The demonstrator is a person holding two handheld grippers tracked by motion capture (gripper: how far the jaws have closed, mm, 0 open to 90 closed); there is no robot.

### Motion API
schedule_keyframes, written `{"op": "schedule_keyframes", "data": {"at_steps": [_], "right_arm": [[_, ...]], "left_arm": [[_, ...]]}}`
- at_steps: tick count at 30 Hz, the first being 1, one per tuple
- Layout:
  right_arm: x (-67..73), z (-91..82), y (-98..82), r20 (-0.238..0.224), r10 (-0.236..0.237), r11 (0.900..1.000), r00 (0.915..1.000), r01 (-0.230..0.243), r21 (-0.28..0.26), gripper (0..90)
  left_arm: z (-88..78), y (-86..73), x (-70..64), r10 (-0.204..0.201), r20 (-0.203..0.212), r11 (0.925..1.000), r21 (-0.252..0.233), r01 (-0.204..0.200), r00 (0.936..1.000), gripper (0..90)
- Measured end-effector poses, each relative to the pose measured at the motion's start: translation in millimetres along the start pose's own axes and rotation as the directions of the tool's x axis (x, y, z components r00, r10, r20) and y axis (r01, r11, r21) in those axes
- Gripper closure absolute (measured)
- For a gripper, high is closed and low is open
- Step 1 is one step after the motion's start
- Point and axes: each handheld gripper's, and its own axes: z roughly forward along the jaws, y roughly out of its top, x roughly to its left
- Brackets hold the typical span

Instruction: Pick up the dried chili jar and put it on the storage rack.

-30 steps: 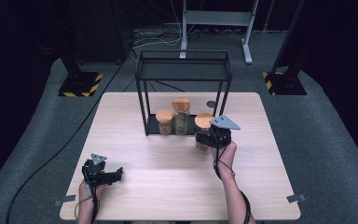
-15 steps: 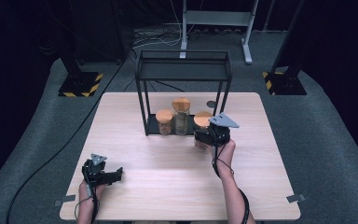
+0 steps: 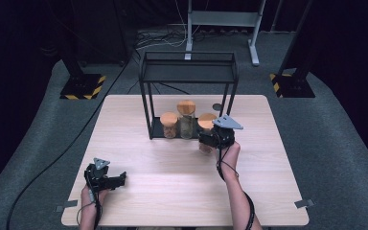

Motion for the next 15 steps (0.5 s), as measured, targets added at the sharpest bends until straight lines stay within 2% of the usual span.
{"op": "schedule_keyframes", "data": {"at_steps": [15], "right_arm": [[2.0,5.7,4.2,0.003,-0.002,1.000,1.0000,0.002,0.001,24.6]], "left_arm": [[0.0,0.0,0.0,0.000,0.000,1.0000,0.000,0.000,1.0000,0.3]]}}
